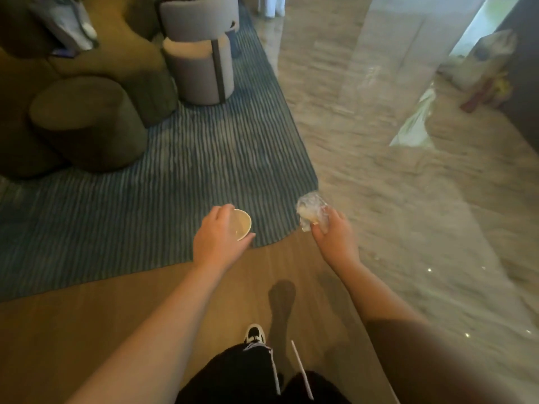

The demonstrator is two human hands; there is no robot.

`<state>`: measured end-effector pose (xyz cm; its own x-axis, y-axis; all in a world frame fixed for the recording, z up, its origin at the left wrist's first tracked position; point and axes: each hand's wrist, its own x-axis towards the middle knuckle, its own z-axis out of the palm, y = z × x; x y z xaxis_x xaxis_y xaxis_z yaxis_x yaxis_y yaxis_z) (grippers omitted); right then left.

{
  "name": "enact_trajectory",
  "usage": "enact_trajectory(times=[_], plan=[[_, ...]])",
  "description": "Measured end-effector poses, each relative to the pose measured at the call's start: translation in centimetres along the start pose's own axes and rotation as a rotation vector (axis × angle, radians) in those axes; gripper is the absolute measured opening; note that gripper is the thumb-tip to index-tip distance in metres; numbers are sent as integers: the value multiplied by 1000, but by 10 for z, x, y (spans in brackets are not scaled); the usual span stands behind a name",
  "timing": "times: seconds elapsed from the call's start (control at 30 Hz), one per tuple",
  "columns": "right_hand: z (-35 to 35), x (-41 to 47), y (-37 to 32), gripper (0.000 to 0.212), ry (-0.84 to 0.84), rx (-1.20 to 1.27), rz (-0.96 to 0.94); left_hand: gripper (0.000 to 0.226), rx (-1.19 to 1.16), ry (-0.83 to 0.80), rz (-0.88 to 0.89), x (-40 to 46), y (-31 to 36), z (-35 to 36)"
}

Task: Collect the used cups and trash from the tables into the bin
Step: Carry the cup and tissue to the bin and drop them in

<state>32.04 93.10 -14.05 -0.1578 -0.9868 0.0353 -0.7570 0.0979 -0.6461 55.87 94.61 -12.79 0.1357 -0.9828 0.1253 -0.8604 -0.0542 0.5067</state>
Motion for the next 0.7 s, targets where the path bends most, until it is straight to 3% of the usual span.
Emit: enact_trajectory(times=[0.33,0.7], plan=[[14,267,17,36,-4,88,106,67,2,-11,57,263,55,78],[-15,679,34,43,-62,120,65,68,21,-7,36,611,166,196]])
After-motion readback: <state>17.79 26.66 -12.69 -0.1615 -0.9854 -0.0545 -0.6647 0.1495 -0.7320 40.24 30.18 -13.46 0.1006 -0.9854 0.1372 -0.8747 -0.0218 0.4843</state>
